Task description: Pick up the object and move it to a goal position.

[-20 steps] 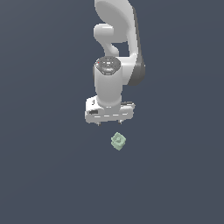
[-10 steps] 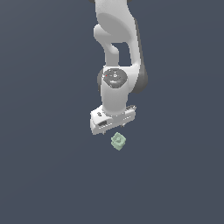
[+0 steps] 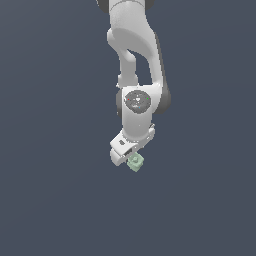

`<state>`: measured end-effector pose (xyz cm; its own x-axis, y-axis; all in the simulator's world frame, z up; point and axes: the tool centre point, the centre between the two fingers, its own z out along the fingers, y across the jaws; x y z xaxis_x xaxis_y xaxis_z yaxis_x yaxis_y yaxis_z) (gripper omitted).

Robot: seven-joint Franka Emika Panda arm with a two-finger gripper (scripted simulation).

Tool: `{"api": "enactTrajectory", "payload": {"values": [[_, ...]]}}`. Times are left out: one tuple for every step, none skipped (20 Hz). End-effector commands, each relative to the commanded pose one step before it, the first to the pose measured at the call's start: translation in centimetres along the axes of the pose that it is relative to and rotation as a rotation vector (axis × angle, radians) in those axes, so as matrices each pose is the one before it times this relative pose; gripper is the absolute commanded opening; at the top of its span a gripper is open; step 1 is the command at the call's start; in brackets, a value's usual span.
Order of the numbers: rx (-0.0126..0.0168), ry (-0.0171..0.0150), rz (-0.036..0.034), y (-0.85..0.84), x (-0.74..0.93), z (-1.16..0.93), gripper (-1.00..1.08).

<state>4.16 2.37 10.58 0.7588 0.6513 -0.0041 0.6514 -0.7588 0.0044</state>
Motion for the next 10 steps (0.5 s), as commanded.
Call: {"api": "enactTrajectory", "payload": {"values": [[0.00110, 0.00141, -0.05464, -0.098, 0.404, 0.493, 1.00], [0.00050, 0.00044, -0.01718, -0.031, 0.128, 0.164, 1.00], [0.00046, 0.00043, -0.01553, -0.026, 0.116, 0.148, 1.00], [0.00041, 0.00041, -0.01388, -0.022, 0.103, 0.133, 1.00], [0.00037, 0.00038, -0.01223, -0.018, 0.091, 0.117, 1.00], [0.00032, 0.00035, -0.01060, -0.015, 0.079, 0.101, 1.00], [0.00027, 0.00031, -0.00897, -0.013, 0.067, 0.086, 1.00], [0.00022, 0.00026, -0.00732, -0.009, 0.054, 0.070, 1.00], [0.00018, 0.00021, -0.00569, -0.007, 0.042, 0.054, 1.00], [0.00013, 0.00015, -0.00408, -0.006, 0.031, 0.039, 1.00]]}}
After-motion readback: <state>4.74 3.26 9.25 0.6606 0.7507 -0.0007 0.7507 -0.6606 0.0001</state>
